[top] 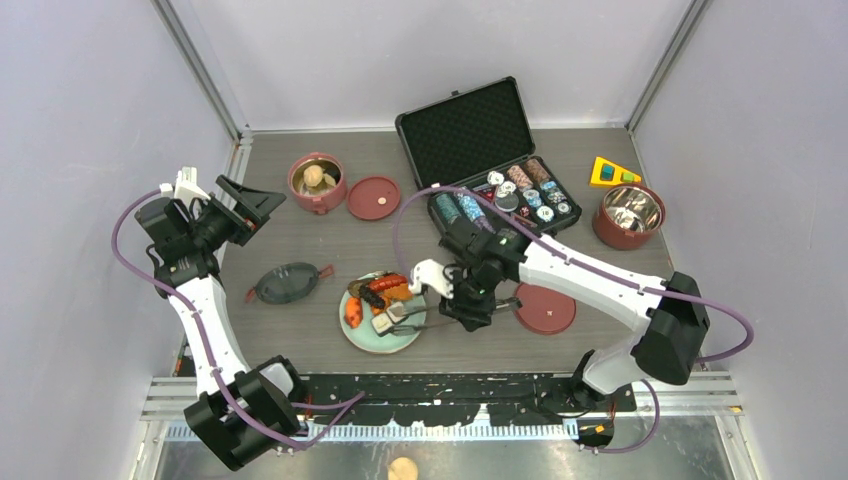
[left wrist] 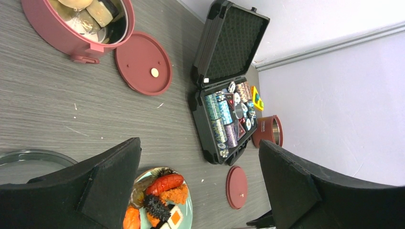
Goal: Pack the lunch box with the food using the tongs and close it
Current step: Pick up the fake food from the plate.
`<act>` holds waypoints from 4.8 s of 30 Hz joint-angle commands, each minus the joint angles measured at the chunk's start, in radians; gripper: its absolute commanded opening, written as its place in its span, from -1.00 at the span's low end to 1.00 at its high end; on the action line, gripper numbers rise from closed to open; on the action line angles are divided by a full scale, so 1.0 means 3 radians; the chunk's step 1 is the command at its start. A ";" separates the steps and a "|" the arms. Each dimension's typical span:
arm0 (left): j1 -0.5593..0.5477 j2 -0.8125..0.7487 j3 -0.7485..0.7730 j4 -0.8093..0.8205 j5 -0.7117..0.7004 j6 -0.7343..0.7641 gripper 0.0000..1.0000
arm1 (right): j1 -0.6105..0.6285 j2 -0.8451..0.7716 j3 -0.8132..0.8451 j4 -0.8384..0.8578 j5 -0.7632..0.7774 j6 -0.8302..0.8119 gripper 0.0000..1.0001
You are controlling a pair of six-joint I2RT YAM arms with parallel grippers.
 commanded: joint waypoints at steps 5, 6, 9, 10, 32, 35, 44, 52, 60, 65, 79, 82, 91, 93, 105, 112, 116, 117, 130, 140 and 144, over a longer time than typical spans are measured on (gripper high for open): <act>0.0026 -0.0059 0.0009 -0.0011 0.0010 0.0104 0.91 | 0.0261 -0.0027 -0.0146 0.0146 0.0419 -0.0186 -0.11; 0.0025 -0.0063 0.0009 -0.0014 0.0011 0.0105 0.91 | 0.0259 -0.0032 -0.0160 0.0150 0.0454 -0.0179 -0.11; 0.0026 -0.0061 0.0009 -0.0011 0.0010 0.0105 0.91 | 0.0262 -0.0040 -0.0223 0.0167 0.0618 -0.0165 -0.11; 0.0023 -0.0058 0.0009 -0.0010 0.0013 0.0101 0.91 | 0.0257 -0.0040 -0.0248 0.0197 0.0691 -0.0151 -0.11; 0.0023 -0.0061 0.0004 0.0011 0.0025 0.0095 0.91 | 0.0187 0.0390 -0.0072 0.0375 0.1076 -0.0009 -0.07; 0.0024 -0.0053 0.0006 0.0009 0.0030 0.0100 0.91 | 0.0185 0.0322 -0.0062 0.0320 0.1054 -0.0023 -0.10; 0.0026 -0.0046 0.0009 0.0027 0.0030 0.0082 0.91 | 0.0185 0.0244 -0.0021 0.0231 0.1058 -0.0023 -0.08; 0.0025 -0.0053 0.0018 0.0003 0.0035 0.0104 0.91 | 0.0170 0.0246 -0.0016 0.0180 0.1088 -0.0026 -0.08; 0.0023 -0.0046 0.0018 0.0009 0.0030 0.0100 0.90 | 0.0168 0.0149 -0.0042 0.0120 0.1075 -0.0034 -0.08; 0.0025 -0.0048 0.0030 -0.0021 0.0030 0.0125 0.90 | 0.0167 0.0123 -0.0054 0.0107 0.1076 -0.0058 -0.08; 0.0027 -0.0049 0.0024 0.0006 0.0035 0.0094 0.90 | 0.0169 0.0424 0.0111 0.0296 0.0970 0.0011 -0.02; 0.0023 -0.0043 0.0024 0.0016 0.0040 0.0088 0.90 | 0.0195 0.0443 0.0154 0.0246 0.0867 0.0009 -0.03; 0.0023 -0.0033 0.0024 0.0035 0.0045 0.0075 0.90 | 0.0599 0.0332 0.0163 0.0110 0.0706 0.0013 -0.13; 0.0023 -0.0033 0.0029 0.0037 0.0050 0.0074 0.90 | 0.0666 0.0326 0.0176 0.0073 0.0706 0.0020 -0.14; 0.0027 -0.0028 0.0015 0.0056 0.0056 0.0050 0.90 | 0.0764 0.0171 0.0173 -0.0068 0.0785 0.0093 -0.05; 0.0024 -0.0028 0.0014 0.0067 0.0056 0.0038 0.90 | 0.0580 0.0187 0.0163 0.0018 0.0810 0.0086 0.00; 0.0024 -0.0022 0.0012 0.0072 0.0056 0.0034 0.90 | 0.0529 0.0235 0.0234 0.0027 0.0762 0.0063 0.00; 0.0025 -0.0018 0.0013 0.0076 0.0056 0.0029 0.90 | 0.0533 0.0256 0.0245 0.0039 0.0739 0.0062 0.00; 0.0026 -0.0001 -0.0001 0.0093 0.0071 0.0034 0.90 | 0.0532 0.0570 0.0400 0.0106 0.0527 -0.0027 0.10; 0.0022 0.0023 -0.0001 0.0106 0.0066 0.0028 0.90 | 0.0534 0.0758 0.0477 0.0177 0.0463 -0.0080 0.04; 0.0025 0.0031 0.0003 0.0108 0.0065 0.0029 0.90 | 0.0531 0.0784 0.0496 0.0169 0.0456 -0.0088 0.03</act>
